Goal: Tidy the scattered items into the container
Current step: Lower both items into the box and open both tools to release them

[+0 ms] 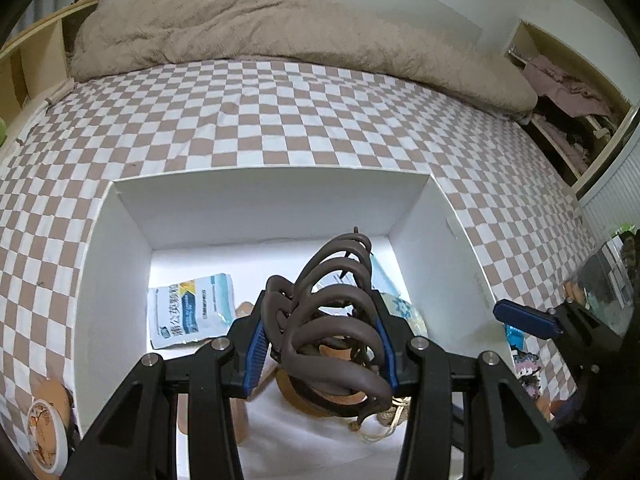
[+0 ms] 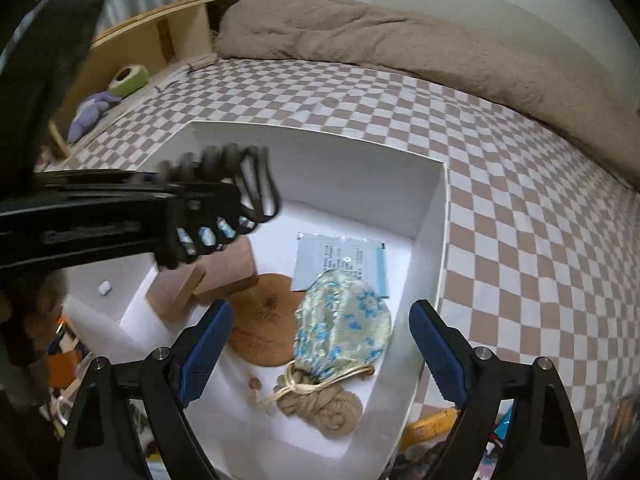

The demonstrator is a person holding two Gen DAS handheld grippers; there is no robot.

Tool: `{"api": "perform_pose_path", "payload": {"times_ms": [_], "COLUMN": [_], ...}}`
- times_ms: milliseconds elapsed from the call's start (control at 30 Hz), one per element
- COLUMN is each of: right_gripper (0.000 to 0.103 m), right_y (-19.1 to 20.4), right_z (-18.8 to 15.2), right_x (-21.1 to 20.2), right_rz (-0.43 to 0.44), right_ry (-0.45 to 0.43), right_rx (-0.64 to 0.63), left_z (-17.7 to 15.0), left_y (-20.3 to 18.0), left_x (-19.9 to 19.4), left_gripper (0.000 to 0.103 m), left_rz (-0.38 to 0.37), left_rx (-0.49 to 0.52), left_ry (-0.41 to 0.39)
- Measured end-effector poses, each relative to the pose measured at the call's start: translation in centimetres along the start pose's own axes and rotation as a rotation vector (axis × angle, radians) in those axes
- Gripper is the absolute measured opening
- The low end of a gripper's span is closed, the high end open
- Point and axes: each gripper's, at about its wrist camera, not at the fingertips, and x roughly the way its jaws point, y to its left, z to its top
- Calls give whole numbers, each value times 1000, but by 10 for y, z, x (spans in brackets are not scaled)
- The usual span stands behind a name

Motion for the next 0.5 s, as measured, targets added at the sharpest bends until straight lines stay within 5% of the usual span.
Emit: {"api": "perform_pose_path", "payload": {"times_ms": [433,500], "right_gripper": [90,90], "right_y": [9,10], "right_z": [-12,-13], "right_x": [-2,-2], "right_rz": [59,65], "right_ry": [23,25], "right_rx": [-56,-60], "left_z": [-8,-7], "left_y": [-29,-28], "left_x": [18,19], "left_gripper": [47,74], "left_rz": [-121,-128], "left_rx": [29,9], "left_ry": [83,95]}}
